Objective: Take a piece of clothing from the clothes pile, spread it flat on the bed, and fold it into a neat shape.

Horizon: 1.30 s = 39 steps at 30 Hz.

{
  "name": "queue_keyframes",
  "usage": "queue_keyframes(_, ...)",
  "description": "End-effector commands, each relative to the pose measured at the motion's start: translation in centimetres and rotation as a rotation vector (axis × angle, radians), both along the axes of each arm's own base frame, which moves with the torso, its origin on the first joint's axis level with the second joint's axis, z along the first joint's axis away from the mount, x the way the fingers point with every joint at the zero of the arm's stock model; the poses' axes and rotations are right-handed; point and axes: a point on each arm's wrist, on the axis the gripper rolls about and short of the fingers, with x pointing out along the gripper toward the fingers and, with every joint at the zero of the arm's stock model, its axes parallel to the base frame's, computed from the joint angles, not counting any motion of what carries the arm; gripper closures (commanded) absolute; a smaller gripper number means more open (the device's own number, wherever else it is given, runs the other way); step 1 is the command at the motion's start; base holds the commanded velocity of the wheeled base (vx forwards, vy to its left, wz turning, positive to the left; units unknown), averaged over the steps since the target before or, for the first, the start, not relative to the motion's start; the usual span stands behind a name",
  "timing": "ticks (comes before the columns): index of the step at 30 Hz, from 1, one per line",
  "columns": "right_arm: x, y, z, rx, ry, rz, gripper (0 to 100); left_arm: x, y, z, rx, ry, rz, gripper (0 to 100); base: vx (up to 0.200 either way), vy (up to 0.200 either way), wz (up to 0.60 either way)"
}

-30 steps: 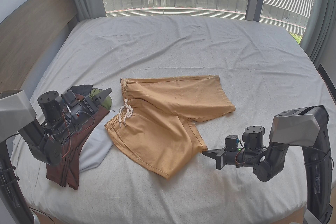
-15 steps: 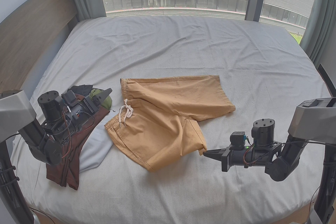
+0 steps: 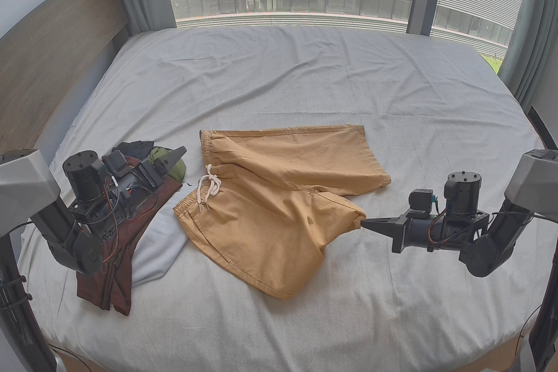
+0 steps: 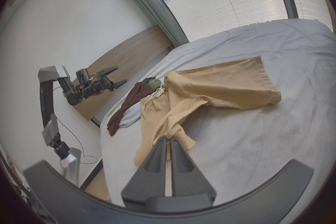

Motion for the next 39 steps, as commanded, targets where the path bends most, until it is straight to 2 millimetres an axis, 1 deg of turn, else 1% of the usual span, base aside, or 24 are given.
queue_keyframes(1,-0.2,-0.6,1.6,0.043,0.017,0.002,100,0.1,0.0,-0.1,0.000,0.002,0.001,0,0.000,0.000,0.00)
queue_keyframes(6,-0.2,0.4,2.3,0.072,0.019,0.036,100,0.1,0.0,-0.1,0.000,0.002,0.001,0,0.000,0.000,0.00)
queue_keyframes(7,0.0,1.6,2.8,0.100,0.026,0.063,100,0.0,0.0,0.0,0.000,0.000,0.001,0,0.000,0.000,0.00)
queue_keyframes(9,0.3,2.5,3.4,0.131,0.029,0.076,100,0.1,0.1,0.0,0.000,0.000,0.003,0,0.000,0.000,0.00)
queue_keyframes(10,0.3,2.5,3.4,0.131,0.029,0.076,100,0.1,0.1,0.0,0.000,0.000,0.003,0,0.000,0.000,0.00)
queue_keyframes(11,1.0,3.4,4.0,0.162,0.025,0.088,100,0.1,0.1,0.0,0.000,0.000,0.004,0,0.000,0.000,0.00)
queue_keyframes(12,1.5,3.7,4.1,0.173,0.026,0.088,100,0.1,0.1,0.0,0.000,0.000,0.004,0,0.000,0.000,0.00)
queue_keyframes(19,5.5,5.7,2.9,0.235,0.045,0.079,100,0.2,0.1,0.0,-0.001,-0.003,0.004,0,0.000,0.000,0.00)
queue_keyframes(23,7.5,6.5,2.5,0.269,0.043,0.068,100,0.2,0.2,-0.2,0.000,0.002,0.007,0,0.000,0.000,0.00)
queue_keyframes(25,8.3,6.5,2.2,0.280,0.042,0.047,100,0.2,0.2,-0.2,0.000,0.000,0.007,0,0.000,0.000,0.00)
queue_keyframes(26,8.3,6.5,2.2,0.280,0.042,0.047,100,0.2,0.2,-0.2,0.000,0.000,0.007,0,0.000,0.000,0.00)
queue_keyframes(27,8.9,6.5,2.1,0.289,0.038,0.028,100,0.2,0.2,-0.2,0.000,0.000,0.009,0,0.000,0.000,0.00)
queue_keyframes(28,8.9,6.5,2.1,0.289,0.038,0.028,100,0.2,0.2,-0.2,0.000,0.000,0.009,0,0.000,0.000,0.00)
queue_keyframes(30,9.6,6.6,2.8,0.318,0.027,0.005,100,0.3,0.2,-0.1,-0.002,-0.004,0.009,0,0.000,0.000,0.00)
queue_keyframes(35,10.4,6.9,4.0,0.356,0.020,0.003,100,0.2,0.2,0.0,-0.002,-0.004,0.009,0,0.000,0.000,0.00)
queue_keyframes(39,11.4,7.2,3.1,0.353,0.030,-0.013,100,0.2,0.2,0.0,-0.002,-0.005,0.009,0,0.000,0.000,0.00)
